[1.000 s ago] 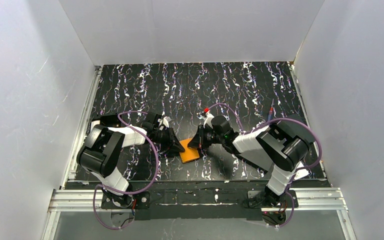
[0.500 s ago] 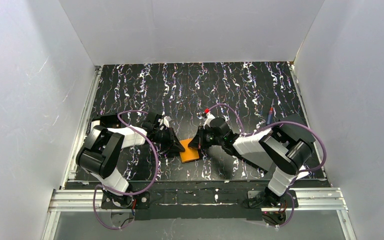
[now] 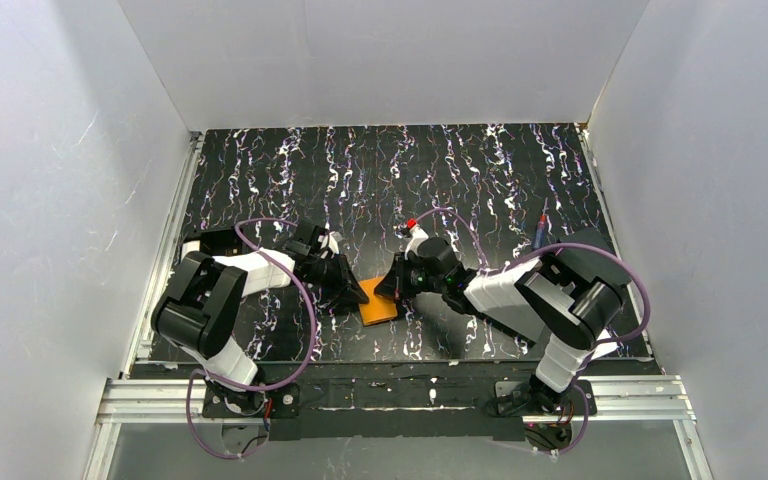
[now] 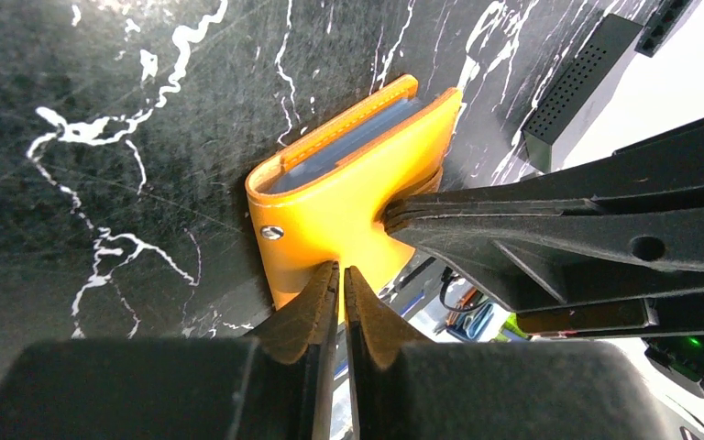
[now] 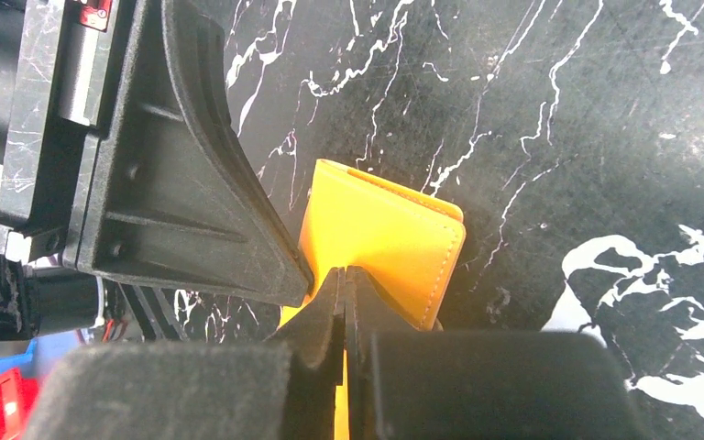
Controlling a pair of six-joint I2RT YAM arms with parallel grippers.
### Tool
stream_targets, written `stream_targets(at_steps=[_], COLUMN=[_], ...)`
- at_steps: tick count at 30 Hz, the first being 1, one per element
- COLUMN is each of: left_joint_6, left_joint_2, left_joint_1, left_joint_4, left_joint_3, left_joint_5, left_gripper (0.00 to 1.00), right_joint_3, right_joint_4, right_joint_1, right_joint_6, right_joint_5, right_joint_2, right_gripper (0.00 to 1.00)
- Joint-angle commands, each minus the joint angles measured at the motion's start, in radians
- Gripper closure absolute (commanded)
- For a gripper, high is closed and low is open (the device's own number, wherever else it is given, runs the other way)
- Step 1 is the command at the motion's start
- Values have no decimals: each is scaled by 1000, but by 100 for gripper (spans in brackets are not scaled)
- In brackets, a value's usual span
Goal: Put the credit cards into the card holder
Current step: Close the card holder at the center of the board.
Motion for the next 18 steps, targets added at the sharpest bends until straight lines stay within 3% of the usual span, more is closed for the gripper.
stream_targets(at_steps=[1,9,18], left_joint_6=[31,43,60], left_joint_2=[-47,-69,-61], left_joint_1=[2,2,2], left_joint_4=[-101,-121,-117], left_joint_3=[11,7,14], left_joint_5=[-104,-122,-128], left_gripper=[93,93,93], right_joint_3=[-63,-132,-309], right_joint_4=[-192,-103,172], right_joint_1=[56,95,168], right_joint_6=[-60,-106,-92], right_joint_5=[132,276,450], right_joint_2=[83,87,97], right_gripper=[99,99,99])
